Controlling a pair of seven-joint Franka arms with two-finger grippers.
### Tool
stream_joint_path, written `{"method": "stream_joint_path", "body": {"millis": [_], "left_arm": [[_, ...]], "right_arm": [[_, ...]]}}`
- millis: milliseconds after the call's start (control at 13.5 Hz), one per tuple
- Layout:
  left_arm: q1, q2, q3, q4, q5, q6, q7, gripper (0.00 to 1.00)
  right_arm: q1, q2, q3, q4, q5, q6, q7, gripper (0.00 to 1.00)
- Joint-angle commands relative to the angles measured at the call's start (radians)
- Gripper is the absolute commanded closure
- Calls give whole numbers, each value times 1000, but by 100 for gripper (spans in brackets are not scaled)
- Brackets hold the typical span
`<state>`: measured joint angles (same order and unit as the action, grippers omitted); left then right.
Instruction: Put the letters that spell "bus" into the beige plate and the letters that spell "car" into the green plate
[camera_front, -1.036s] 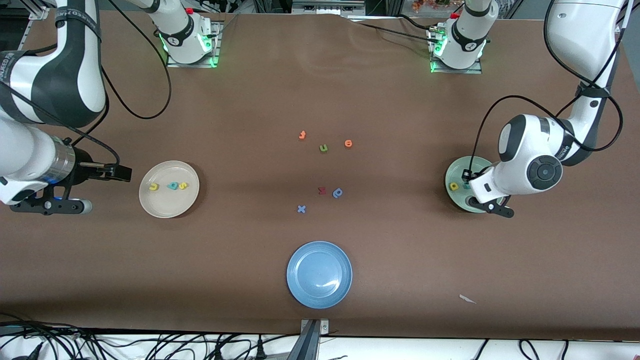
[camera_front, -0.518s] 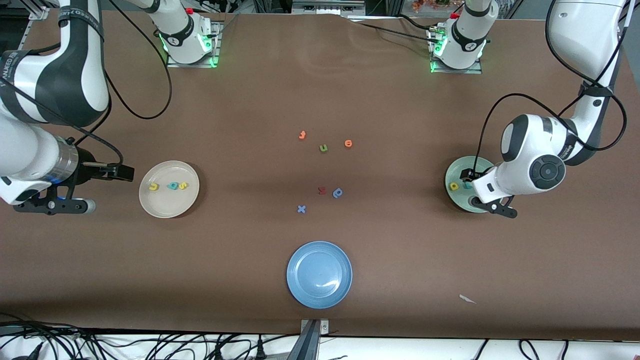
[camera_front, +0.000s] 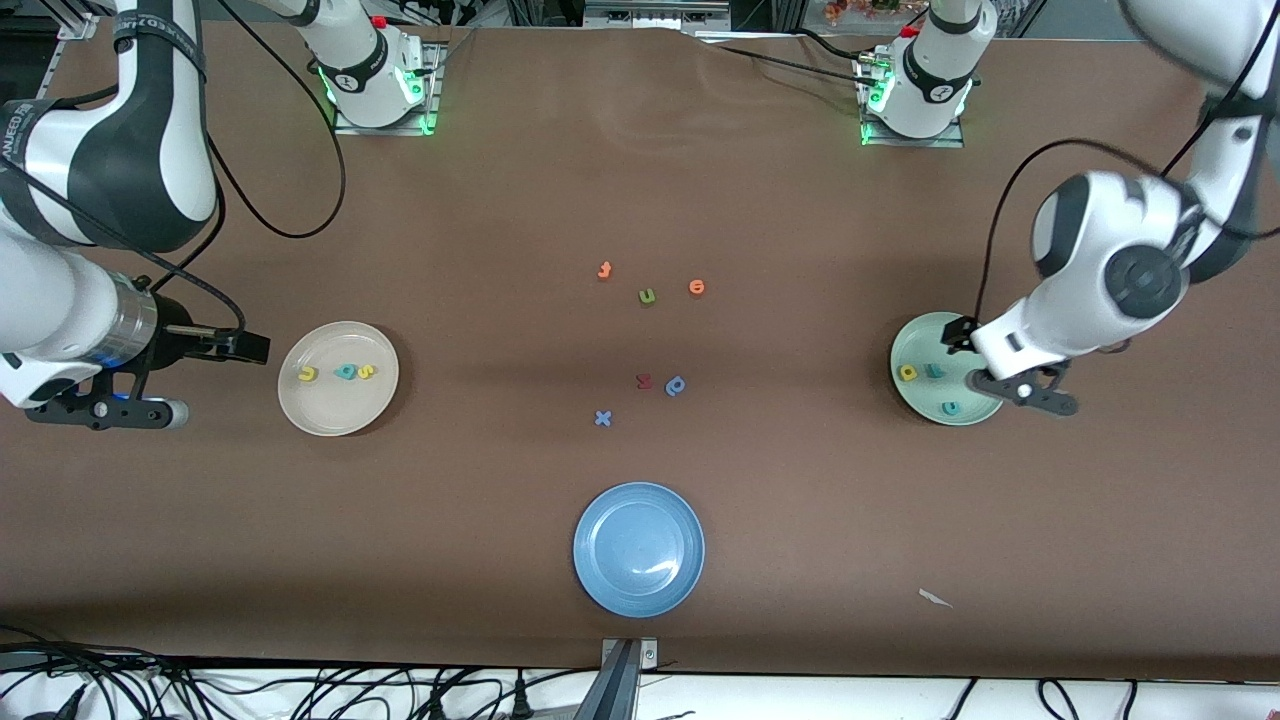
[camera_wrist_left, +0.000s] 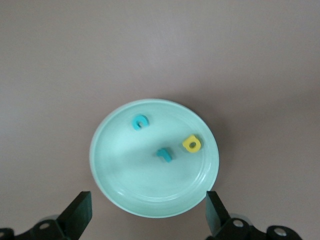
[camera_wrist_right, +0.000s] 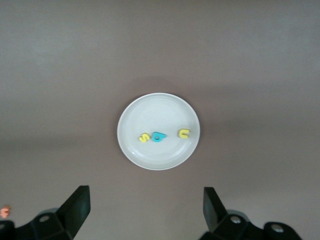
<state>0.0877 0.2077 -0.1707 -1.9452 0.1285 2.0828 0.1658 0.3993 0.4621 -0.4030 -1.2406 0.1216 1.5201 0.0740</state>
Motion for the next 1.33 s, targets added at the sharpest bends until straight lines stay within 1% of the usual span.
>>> {"method": "stream_joint_path", "body": {"millis": [0,74,222,370,444,518,592,666,740,814,888,1036,1110,1258], "left_arm": [[3,-184,-4,-57,13,-13,6,0],[0,-226,-6,-57,-4,-39,8,0],[-11,-283,-7,-31,-29,-133,3,0],[-12,-320,-7,27,-39,-249,1,0],[-13,-324,-1,70,-67,-316,-3,0],[-13,-326,5,118,-87,-376,-11,0],[-14,-326,26,168,-93,-442,-26,0],[-22,-326,39,210,-102,-488,-43,0],[-29,-326,46,239,-121,-528,-73,0],[-32,-324,57,259,-147,-567,-104,0],[-34,-321,59,259,-168,-581,-133,0],[-54,-315,65,261,-168,-595,-193,0],[-55,-311,71,264,-170,-613,-204,0],[-54,-304,82,264,-170,-618,-204,0]], "right_arm": [[-132,-14,149,21,4,-11,15,0],[-152,-16,168,21,3,-11,10,0],[-166,-26,170,17,-10,-8,-14,0],[-197,-46,182,-11,-11,-8,-37,0],[-245,-62,217,-43,-11,11,-55,0],[-331,-81,315,-72,-17,47,-72,0],[-432,-92,443,-92,-58,76,-72,0],[-451,-103,504,-100,-119,80,-56,0],[-447,-108,503,-105,-140,75,-31,0],[-438,-114,501,-108,-140,75,-19,0],[-429,-126,486,-129,-140,81,-17,0],[-358,-173,411,-204,-137,118,-16,1],[-346,-195,397,-245,-132,153,-16,1],[-341,-200,395,-252,-134,152,-16,1]]}}
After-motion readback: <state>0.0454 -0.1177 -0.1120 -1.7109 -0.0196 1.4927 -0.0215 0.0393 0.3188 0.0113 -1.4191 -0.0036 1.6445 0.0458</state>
